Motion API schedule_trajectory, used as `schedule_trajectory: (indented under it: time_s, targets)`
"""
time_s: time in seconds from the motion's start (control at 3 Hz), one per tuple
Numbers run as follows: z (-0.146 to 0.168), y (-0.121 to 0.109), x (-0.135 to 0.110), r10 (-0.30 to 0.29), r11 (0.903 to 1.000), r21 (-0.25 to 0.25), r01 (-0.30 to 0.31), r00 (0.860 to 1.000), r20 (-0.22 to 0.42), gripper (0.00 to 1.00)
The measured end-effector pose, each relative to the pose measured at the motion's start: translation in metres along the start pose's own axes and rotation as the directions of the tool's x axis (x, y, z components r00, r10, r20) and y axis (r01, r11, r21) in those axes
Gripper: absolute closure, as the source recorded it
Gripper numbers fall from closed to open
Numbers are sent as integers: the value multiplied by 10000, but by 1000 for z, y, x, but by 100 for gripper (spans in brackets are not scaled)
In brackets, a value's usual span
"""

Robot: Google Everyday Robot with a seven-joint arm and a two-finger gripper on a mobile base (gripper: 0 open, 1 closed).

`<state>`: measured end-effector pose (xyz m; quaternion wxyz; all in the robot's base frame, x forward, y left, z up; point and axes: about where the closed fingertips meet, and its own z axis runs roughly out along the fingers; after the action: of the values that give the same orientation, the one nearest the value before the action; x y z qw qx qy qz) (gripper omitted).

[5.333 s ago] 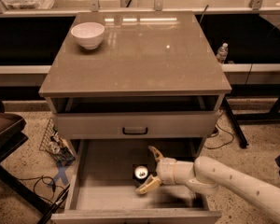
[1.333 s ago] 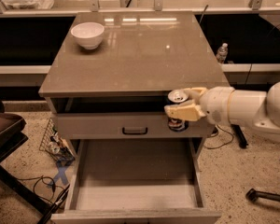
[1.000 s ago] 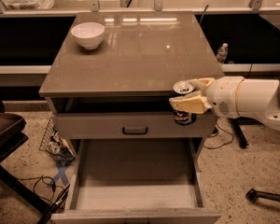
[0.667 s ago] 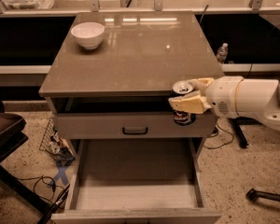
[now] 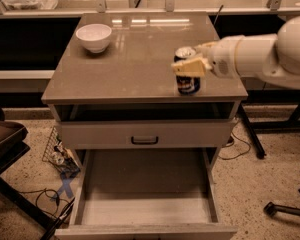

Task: Pick pepsi can from middle drawer and place on counter

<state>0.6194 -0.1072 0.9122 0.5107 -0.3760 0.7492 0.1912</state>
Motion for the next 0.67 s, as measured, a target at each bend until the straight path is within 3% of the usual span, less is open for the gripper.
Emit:
schedule_trajectory:
  time_s: [0.33,0.67]
  targets:
    - [45,-35,-31,43,10000,17,-43,9996,295,100]
    - [87,-64,-35,341,9994,-23,-341,9974,642,100]
